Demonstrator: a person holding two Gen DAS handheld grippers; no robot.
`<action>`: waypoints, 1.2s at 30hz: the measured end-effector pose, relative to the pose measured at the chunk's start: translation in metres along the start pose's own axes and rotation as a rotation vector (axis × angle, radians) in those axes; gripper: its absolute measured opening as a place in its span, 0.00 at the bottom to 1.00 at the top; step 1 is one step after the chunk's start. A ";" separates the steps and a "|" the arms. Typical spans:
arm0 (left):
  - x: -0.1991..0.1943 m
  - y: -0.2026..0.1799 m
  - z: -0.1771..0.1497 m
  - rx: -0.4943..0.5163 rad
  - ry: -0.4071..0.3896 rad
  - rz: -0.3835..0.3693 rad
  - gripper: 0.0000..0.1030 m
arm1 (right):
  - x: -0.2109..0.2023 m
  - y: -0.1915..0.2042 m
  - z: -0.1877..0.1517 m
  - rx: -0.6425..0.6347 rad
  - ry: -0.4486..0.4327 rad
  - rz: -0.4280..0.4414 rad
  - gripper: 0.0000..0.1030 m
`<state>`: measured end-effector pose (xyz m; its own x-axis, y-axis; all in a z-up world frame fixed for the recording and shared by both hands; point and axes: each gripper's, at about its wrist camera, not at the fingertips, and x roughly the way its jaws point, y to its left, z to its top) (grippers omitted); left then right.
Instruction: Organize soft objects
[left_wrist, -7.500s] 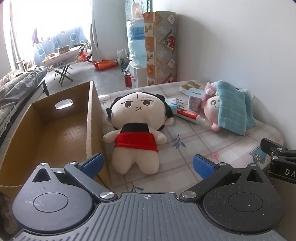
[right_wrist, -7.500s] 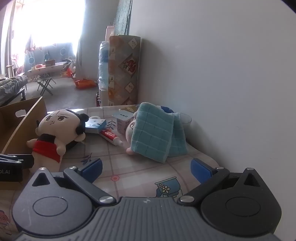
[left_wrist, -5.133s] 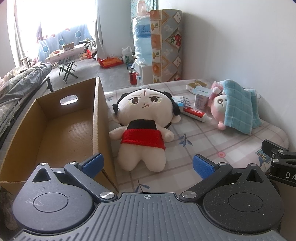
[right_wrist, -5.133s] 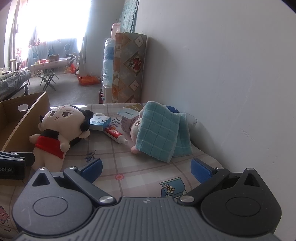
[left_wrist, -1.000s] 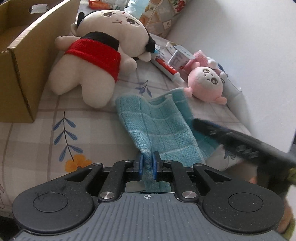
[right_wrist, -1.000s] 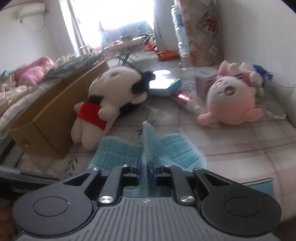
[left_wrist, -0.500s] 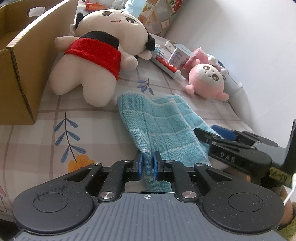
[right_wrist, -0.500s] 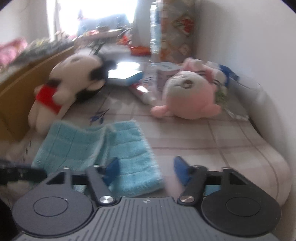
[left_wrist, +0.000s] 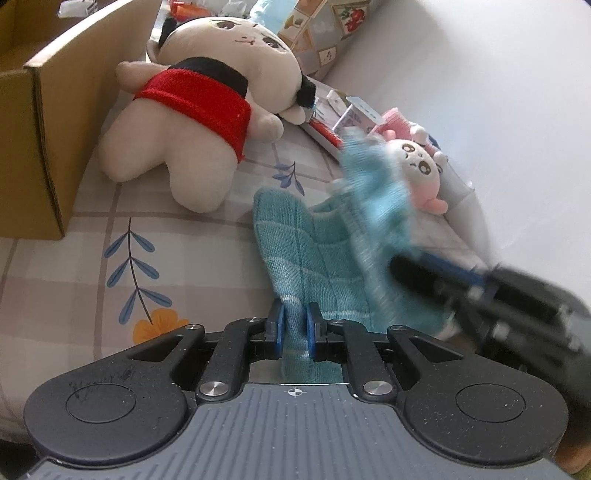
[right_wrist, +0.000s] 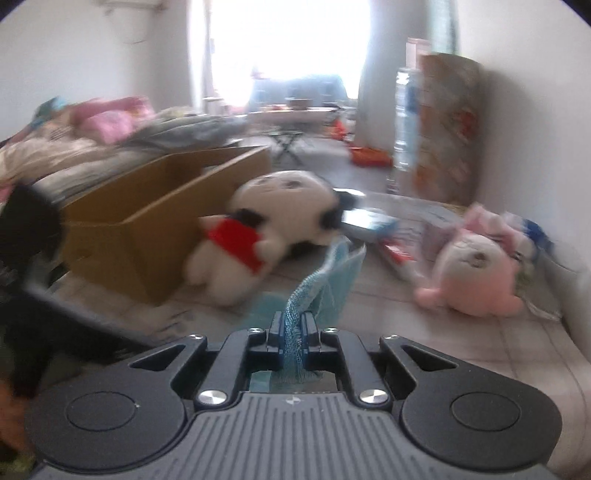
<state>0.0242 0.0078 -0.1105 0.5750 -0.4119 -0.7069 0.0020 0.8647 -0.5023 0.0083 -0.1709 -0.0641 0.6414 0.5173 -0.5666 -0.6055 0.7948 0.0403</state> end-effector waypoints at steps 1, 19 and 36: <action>-0.001 0.004 0.000 -0.018 0.001 -0.019 0.10 | 0.003 0.003 -0.001 -0.002 0.016 0.026 0.09; -0.021 0.025 0.014 -0.133 -0.043 -0.183 0.47 | 0.034 0.011 -0.020 0.008 0.123 0.201 0.41; 0.016 0.007 0.012 0.000 0.041 -0.023 0.26 | -0.020 -0.014 -0.034 0.008 0.005 0.418 0.63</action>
<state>0.0430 0.0104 -0.1194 0.5408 -0.4435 -0.7147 0.0152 0.8547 -0.5189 -0.0120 -0.2025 -0.0812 0.3384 0.7945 -0.5042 -0.8098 0.5188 0.2740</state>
